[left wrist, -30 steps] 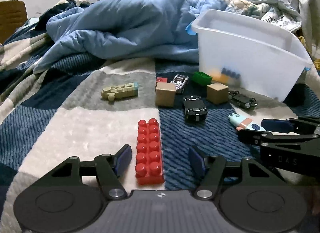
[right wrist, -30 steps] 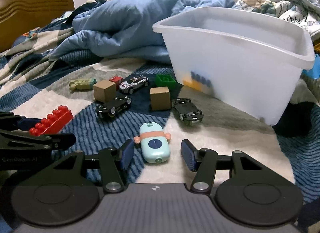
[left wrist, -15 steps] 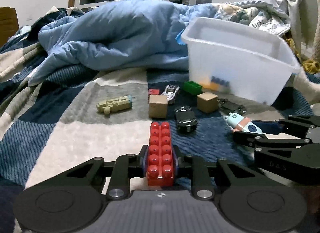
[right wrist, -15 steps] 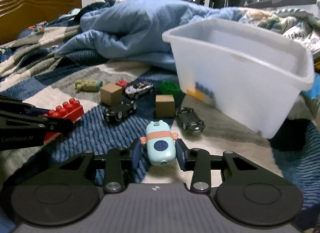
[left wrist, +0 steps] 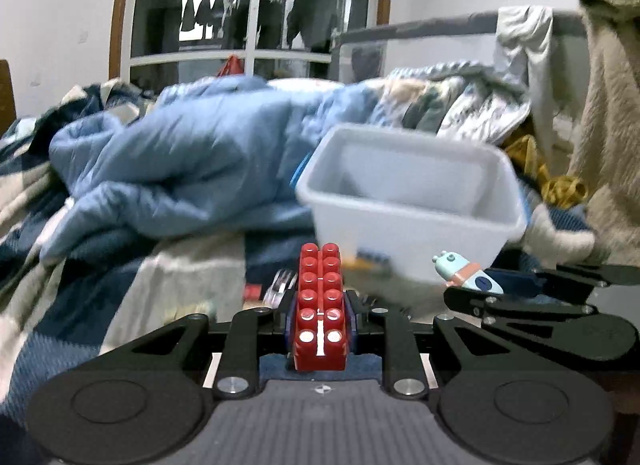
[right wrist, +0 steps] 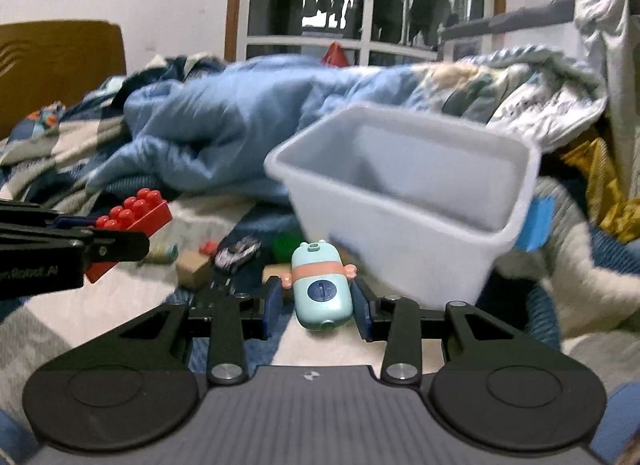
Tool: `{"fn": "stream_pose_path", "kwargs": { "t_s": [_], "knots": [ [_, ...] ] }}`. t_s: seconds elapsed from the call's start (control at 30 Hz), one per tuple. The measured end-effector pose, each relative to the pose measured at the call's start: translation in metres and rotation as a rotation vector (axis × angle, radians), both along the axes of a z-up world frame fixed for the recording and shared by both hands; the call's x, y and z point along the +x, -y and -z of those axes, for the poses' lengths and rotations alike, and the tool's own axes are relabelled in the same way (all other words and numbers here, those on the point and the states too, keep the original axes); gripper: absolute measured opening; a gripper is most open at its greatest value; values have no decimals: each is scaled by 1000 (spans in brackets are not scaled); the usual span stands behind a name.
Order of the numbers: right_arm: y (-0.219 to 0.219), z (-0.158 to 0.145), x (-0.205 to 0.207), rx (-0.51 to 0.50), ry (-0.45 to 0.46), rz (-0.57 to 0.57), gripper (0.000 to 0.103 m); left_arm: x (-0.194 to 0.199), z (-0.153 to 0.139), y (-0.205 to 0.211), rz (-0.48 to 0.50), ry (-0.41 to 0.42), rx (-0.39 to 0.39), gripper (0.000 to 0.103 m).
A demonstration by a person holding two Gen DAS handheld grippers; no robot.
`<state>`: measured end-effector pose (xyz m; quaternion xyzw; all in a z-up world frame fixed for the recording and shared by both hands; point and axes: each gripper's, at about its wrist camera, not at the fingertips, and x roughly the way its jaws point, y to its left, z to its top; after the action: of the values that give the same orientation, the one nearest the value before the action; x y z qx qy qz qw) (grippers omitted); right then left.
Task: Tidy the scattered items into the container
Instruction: 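Carry the red brick and light-blue toy into the white bin and release both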
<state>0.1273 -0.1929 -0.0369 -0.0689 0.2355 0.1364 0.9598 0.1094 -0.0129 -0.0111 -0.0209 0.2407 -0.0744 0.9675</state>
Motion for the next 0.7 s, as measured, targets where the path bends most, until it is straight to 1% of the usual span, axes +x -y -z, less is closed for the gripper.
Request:
{"fn": "stream_pose_path", "kwargs": {
  "t_s": [0.1,0.2,0.37,0.47,0.57,0.7],
  "knots": [
    [7,-13,0,4,43,11,41,8,-16,6,7,34,-11,27],
    [13,-23,4,-13,78,21,41,20,-28,14,19,53,-16,27],
    [25,-34,16,-18,114,37,41,44,-43,33,38,91,1,27],
    [35,-38,28,-8,126,67,41,62,-48,47,56,110,7,27],
    [44,-40,42,1,130,96,41,82,-49,57,69,108,-9,27],
    [50,-39,63,-5,119,114,41,111,-42,72,84,69,-14,27]
  ]
}}
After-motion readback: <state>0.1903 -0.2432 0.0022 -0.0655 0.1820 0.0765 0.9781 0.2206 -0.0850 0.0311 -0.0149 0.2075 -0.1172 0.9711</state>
